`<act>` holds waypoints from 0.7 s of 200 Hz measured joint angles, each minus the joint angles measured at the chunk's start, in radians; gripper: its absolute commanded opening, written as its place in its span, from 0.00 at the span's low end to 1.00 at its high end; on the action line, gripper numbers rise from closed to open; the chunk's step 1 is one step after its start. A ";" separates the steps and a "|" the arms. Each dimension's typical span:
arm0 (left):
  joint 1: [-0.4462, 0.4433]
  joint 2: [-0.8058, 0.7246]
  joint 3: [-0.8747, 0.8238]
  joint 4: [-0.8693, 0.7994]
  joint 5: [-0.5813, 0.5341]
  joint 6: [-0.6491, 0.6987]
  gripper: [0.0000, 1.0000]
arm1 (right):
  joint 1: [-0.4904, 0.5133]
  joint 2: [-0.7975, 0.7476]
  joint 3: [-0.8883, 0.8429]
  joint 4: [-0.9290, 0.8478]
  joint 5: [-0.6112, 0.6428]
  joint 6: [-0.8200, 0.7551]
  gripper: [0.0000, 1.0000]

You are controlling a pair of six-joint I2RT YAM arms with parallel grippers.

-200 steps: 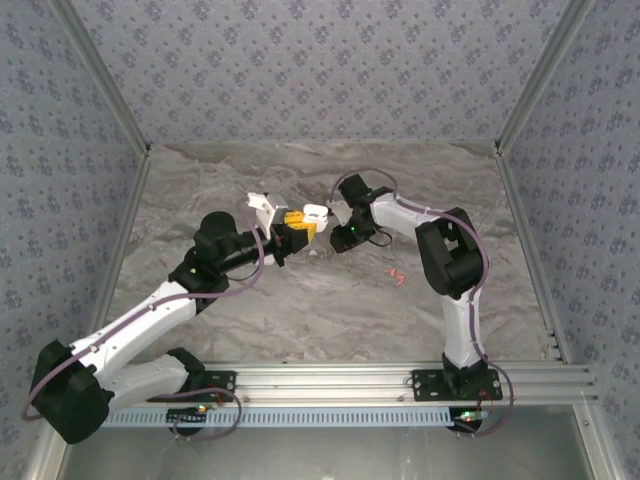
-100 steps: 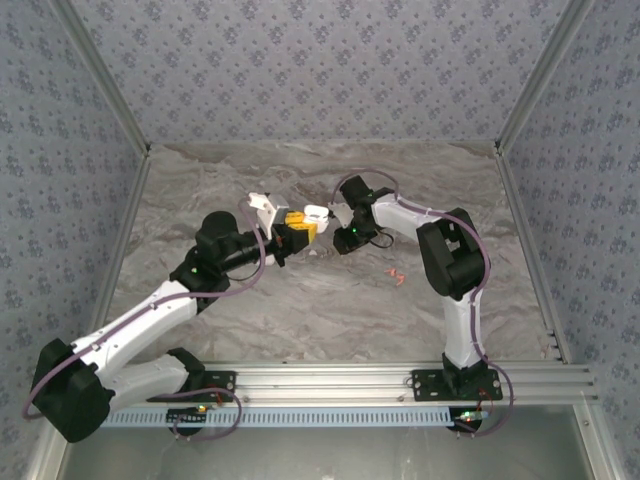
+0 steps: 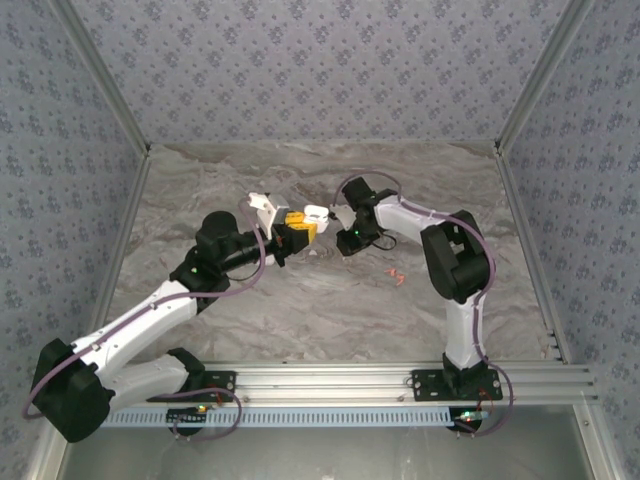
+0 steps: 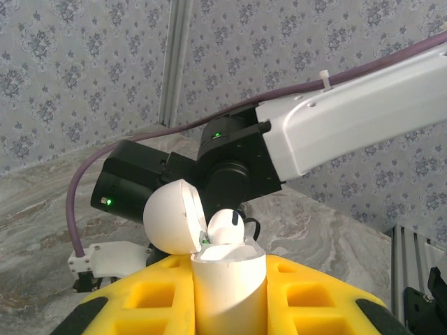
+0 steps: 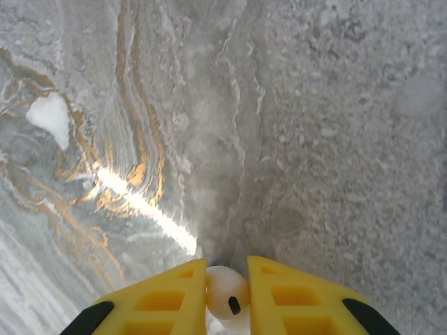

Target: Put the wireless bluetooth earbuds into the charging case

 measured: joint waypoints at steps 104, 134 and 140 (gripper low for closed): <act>0.000 0.080 -0.019 0.114 0.018 -0.096 0.00 | -0.077 -0.674 -0.222 0.192 -0.023 0.098 0.20; 0.000 0.125 -0.019 0.154 0.056 -0.122 0.00 | -0.072 -0.816 -0.268 0.271 -0.053 0.114 0.20; 0.000 0.136 -0.018 0.161 0.064 -0.129 0.00 | -0.069 -0.837 -0.271 0.286 -0.057 0.115 0.20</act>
